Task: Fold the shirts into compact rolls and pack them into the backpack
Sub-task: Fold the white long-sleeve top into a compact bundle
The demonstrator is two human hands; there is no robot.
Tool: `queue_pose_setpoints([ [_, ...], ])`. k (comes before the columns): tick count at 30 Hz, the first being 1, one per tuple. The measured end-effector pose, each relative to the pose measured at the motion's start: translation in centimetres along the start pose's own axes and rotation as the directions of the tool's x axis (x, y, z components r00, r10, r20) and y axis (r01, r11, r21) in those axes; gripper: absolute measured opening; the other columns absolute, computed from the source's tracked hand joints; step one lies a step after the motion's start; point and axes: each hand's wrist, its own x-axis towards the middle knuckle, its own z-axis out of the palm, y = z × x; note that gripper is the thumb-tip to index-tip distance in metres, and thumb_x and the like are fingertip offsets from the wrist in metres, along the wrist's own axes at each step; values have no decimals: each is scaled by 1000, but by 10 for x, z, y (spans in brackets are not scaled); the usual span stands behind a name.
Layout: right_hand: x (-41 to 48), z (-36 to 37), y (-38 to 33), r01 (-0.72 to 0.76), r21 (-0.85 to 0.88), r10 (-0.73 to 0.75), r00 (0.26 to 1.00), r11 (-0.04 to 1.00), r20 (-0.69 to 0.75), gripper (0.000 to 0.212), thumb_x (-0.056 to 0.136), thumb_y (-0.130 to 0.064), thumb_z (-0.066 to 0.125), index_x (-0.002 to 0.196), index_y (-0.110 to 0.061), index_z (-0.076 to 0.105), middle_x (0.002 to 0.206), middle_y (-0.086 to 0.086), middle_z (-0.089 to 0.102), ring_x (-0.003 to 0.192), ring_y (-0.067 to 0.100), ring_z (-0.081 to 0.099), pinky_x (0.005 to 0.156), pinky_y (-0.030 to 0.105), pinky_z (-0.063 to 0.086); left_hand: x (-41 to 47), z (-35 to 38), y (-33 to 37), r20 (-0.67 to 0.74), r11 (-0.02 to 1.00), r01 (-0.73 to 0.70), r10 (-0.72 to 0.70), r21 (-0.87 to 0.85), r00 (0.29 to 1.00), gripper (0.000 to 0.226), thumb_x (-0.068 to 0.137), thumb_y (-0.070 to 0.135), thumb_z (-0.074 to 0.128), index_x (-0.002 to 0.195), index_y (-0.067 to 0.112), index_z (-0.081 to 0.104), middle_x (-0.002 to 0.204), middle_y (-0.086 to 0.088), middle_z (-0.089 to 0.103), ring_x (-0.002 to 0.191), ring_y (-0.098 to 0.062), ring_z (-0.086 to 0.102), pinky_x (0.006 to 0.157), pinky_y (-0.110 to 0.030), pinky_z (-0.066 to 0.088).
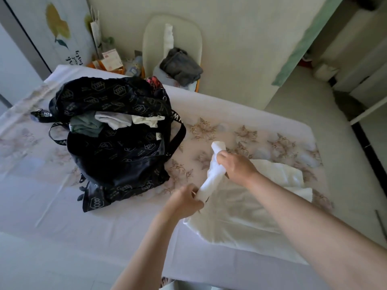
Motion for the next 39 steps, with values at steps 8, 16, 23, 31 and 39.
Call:
queue_pose_setpoints([
  [8, -118, 29, 99, -200, -184, 205, 979, 962, 5, 47, 83, 5, 50, 124, -17, 55, 148, 13, 37, 115, 35, 55, 92, 41, 46, 1, 90, 97, 466, 974, -104, 189, -203, 864, 25, 89, 32, 65, 112, 22, 62, 101, 0, 72, 86, -15, 72, 74, -31, 60],
  [16, -169, 95, 73, -291, 178, 292, 956, 940, 22, 48, 94, -34, 40, 139, -21, 50, 148, 10, 42, 130, 33, 50, 97, 44, 48, 22, 146, 35, 263, 729, -414, 321, 545, 910, 86, 89, 53, 56, 157, 34, 6, 163, 7, -15, 150, -16, -18, 123, -36, -1],
  [23, -170, 107, 53, -370, 193, 360, 929, 909, 88, 62, 93, -50, 18, 140, -22, 45, 162, 12, 20, 151, 34, 17, 120, 50, 22, 42, 137, 54, 85, 629, -417, 488, 656, 869, 39, 91, 32, 53, 130, 38, 57, 140, 8, 48, 130, -18, 40, 109, -34, 28],
  [31, -191, 138, 45, -243, 122, 238, 970, 962, 55, 76, 84, -64, 43, 148, -24, 40, 162, 11, 26, 149, 30, 27, 110, 52, 39, 118, 111, 106, 267, 340, -456, 477, 823, 837, 61, 100, 42, 42, 155, 34, 16, 165, -4, -1, 152, -29, -1, 122, -51, 7],
  [39, -195, 135, 21, -258, 169, 273, 959, 951, -71, 63, 82, -34, 64, 142, -22, 48, 156, 16, 34, 142, 36, 38, 107, 52, 43, 137, 96, 105, 236, 411, -369, 340, 834, 911, 67, 95, 63, 38, 153, 35, 21, 156, -3, 23, 143, -27, 24, 112, -49, 26],
])
